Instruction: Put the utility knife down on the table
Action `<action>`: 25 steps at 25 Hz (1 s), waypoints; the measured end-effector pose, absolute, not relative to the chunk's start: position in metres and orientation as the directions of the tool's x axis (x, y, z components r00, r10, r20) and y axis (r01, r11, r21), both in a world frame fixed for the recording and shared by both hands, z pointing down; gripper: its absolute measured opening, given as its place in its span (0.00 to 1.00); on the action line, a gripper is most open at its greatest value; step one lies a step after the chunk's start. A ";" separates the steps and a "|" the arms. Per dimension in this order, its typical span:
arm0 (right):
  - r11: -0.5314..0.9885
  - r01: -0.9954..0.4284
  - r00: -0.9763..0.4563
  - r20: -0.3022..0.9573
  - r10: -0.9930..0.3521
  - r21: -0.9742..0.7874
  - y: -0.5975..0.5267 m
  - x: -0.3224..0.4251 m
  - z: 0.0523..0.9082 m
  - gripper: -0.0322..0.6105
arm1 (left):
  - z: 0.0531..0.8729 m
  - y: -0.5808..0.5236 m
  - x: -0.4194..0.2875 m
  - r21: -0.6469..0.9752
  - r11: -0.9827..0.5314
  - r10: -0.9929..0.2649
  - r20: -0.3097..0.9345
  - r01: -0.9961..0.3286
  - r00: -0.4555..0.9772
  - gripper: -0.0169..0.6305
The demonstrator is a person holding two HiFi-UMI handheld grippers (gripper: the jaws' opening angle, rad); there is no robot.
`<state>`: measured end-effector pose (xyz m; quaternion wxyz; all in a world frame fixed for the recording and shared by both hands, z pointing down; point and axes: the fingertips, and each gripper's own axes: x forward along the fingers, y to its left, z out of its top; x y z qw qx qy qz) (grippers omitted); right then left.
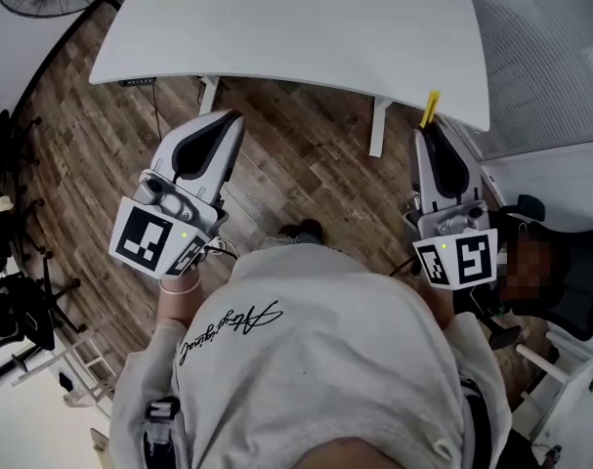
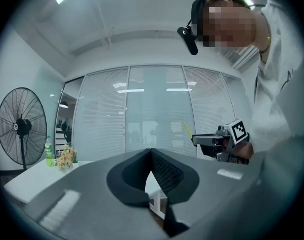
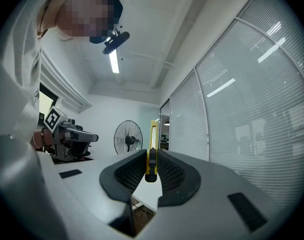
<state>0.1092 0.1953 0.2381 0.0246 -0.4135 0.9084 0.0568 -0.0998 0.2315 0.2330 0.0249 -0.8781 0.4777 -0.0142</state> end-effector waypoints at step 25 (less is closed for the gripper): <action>0.674 -0.734 -0.679 -0.116 -0.725 0.087 0.197 0.131 0.241 0.15 | 0.237 0.239 -0.081 -0.059 -0.507 -0.861 -0.010 -0.860 0.509 0.02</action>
